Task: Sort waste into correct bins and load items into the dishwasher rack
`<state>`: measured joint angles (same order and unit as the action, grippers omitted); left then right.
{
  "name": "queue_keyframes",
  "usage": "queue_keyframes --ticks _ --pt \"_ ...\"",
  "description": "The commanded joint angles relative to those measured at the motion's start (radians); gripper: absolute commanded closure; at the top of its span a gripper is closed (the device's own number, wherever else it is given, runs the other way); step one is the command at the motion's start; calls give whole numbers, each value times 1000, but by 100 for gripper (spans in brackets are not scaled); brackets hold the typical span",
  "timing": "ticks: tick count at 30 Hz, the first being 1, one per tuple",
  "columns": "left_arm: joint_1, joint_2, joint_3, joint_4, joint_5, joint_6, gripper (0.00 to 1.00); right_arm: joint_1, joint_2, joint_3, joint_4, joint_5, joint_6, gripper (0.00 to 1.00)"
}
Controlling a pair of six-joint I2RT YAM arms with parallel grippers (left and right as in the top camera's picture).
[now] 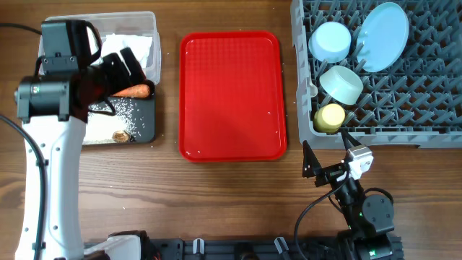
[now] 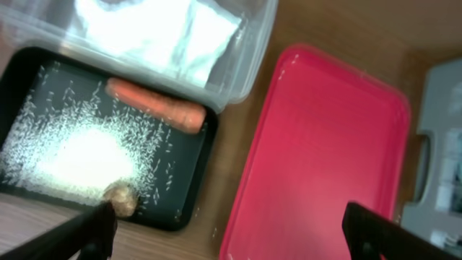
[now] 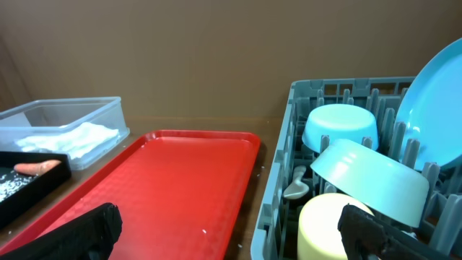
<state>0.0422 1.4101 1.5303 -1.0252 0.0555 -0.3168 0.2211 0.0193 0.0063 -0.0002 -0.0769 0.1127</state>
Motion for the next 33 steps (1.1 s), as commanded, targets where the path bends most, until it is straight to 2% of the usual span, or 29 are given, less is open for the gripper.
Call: queue_keyframes --ticks 1,7,15,22,33 --pt "-1 -127 -185 180 34 -7 0 4 -8 -1 2 18 19 0" --pt "-1 -418 -649 555 34 -6 0 4 -8 -1 2 18 19 0" --pt "0 -806 -1105 835 34 -6 0 4 -8 -1 2 18 19 0" --pt "0 -1060 -1255 847 34 -9 0 4 -8 -1 2 18 19 0" --pt "0 -1319 -1372 858 14 -6 0 4 -8 -1 2 18 19 0"
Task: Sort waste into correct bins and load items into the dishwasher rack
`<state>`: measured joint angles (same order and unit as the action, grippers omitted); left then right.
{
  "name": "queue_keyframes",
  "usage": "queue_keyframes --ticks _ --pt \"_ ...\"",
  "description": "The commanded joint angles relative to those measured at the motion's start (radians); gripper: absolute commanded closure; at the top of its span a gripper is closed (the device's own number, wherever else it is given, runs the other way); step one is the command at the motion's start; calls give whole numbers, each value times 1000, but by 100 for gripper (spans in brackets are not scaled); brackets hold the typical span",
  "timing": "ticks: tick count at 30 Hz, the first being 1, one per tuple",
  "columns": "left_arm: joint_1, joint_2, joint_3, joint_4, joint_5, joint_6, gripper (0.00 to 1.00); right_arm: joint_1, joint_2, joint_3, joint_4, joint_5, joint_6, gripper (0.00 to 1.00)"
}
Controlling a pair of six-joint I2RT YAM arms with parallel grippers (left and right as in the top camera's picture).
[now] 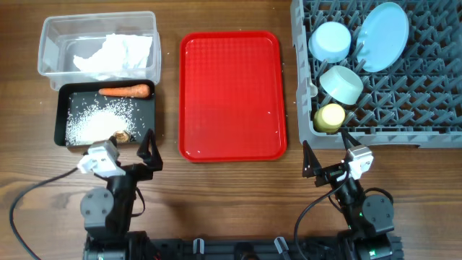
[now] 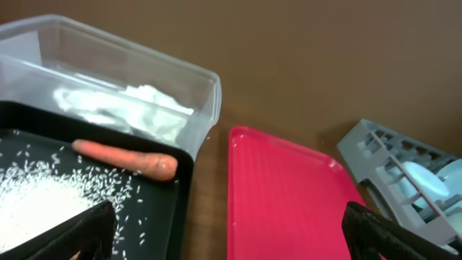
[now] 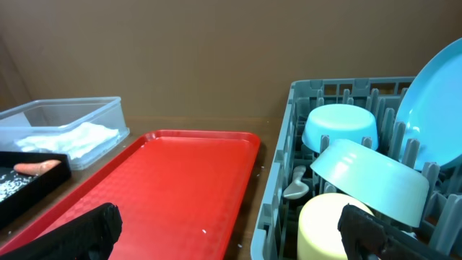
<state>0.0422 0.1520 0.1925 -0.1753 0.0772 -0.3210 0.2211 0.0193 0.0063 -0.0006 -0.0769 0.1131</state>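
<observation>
The red tray (image 1: 231,94) lies bare in the middle of the table. A black bin (image 1: 106,115) at the left holds rice, a carrot (image 1: 124,91) and a small brown scrap (image 1: 120,136). Behind it a clear bin (image 1: 97,43) holds crumpled white paper (image 1: 114,52). The grey dishwasher rack (image 1: 375,72) at the right carries a blue plate (image 1: 382,36), two pale bowls and a yellow cup (image 1: 330,117). My left gripper (image 1: 121,150) rests open near the table's front edge, left of centre. My right gripper (image 1: 328,157) rests open at the front right, below the rack.
A white spoon (image 3: 294,189) lies inside the rack beside the yellow cup. Both arm bases stand at the table's front edge. Bare wood runs between the tray and the front edge.
My left arm has gone from above the two bins at the back left to a low pose at the front edge, its gripper open and holding nothing. The right arm has not moved.
</observation>
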Motion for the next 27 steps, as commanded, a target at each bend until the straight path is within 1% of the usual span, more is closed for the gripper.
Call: queue_keyframes --ticks 1,6,13,18,20,27 --pt "0 -78 -42 8 -12 -2 0 4 -8 -1 2 18 18 0" --pt "-1 -146 -79 21 -19 -2 0 4 -8 -1 2 18 19 0" --pt "-1 -149 -180 236 -18 -6 0 4 -8 -1 2 18 18 0" --pt "-1 -149 -187 164 -18 -10 0 4 -8 -1 2 18 18 0" --pt "-7 -148 -187 100 -3 -10 0 4 -8 -1 2 18 18 0" --pt "-13 -133 -187 106 11 -9 0 4 -8 -1 2 18 18 0"
